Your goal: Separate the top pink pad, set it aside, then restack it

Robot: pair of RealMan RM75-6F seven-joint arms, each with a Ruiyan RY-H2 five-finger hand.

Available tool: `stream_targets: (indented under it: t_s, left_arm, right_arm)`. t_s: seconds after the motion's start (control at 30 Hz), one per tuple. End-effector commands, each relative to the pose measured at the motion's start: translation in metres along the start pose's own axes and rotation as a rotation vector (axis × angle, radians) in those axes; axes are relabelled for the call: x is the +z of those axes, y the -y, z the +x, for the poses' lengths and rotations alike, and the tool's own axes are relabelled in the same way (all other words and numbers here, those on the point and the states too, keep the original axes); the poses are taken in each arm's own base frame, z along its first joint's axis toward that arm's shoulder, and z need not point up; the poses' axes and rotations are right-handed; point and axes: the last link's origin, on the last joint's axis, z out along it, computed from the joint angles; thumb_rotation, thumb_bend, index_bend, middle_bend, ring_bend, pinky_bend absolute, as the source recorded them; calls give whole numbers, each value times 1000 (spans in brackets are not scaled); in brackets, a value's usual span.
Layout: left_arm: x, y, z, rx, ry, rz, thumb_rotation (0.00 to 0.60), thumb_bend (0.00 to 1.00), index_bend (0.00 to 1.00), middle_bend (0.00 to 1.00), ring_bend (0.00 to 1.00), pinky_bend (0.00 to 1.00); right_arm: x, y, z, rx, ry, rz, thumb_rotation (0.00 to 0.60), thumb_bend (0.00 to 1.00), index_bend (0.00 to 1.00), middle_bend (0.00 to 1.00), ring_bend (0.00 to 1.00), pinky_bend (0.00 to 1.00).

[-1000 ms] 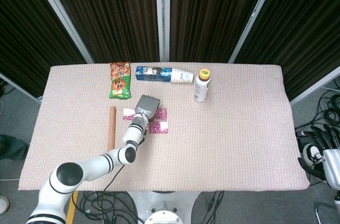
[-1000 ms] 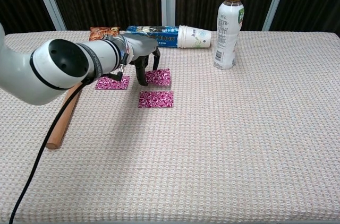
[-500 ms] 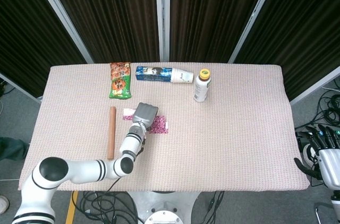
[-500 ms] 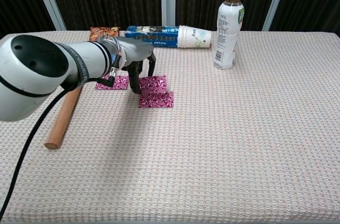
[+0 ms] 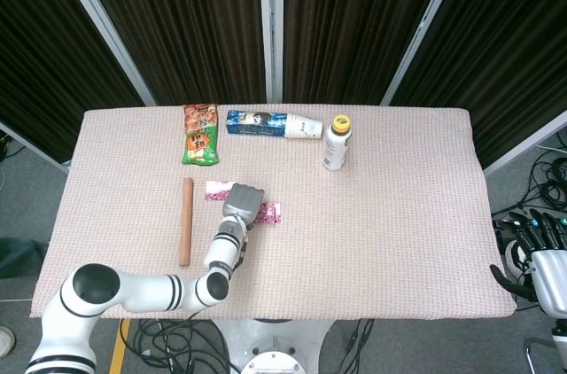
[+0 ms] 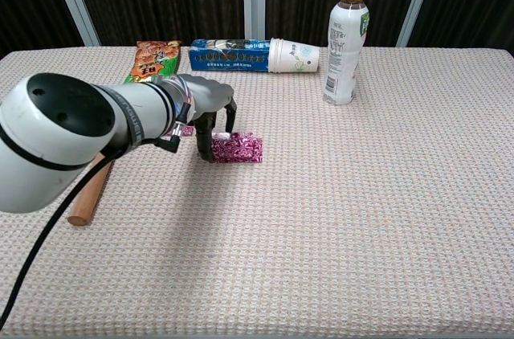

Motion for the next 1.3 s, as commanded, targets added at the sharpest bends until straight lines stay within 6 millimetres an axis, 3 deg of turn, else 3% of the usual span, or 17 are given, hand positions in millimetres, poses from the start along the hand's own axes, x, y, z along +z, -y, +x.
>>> stream_targets:
  t_s: [0.03, 1.0, 1.13, 1.3]
  left_arm:
    - [3, -3, -1, 4, -7, -5, 600, 254, 407, 903, 887, 980]
    - [12, -11, -5, 16, 1, -1, 600, 253, 385, 903, 887, 980]
    - [12, -4, 3, -5, -16, 7, 600, 253, 375, 903, 887, 980]
    - [12, 27, 15, -5, -67, 50, 600, 253, 371, 903, 887, 979]
  right_arm:
    - [0, -1, 0, 0, 2, -4, 522, 167, 214, 132, 0, 0]
    - [-1, -8, -1, -2, 6, -26, 527, 166, 213, 133, 0, 0]
    - [-1, -8, 0, -1, 4, -25, 525, 167, 213, 132, 0, 0]
    - [0, -7, 0, 2, 1, -19, 530, 166, 213, 133, 0, 0]
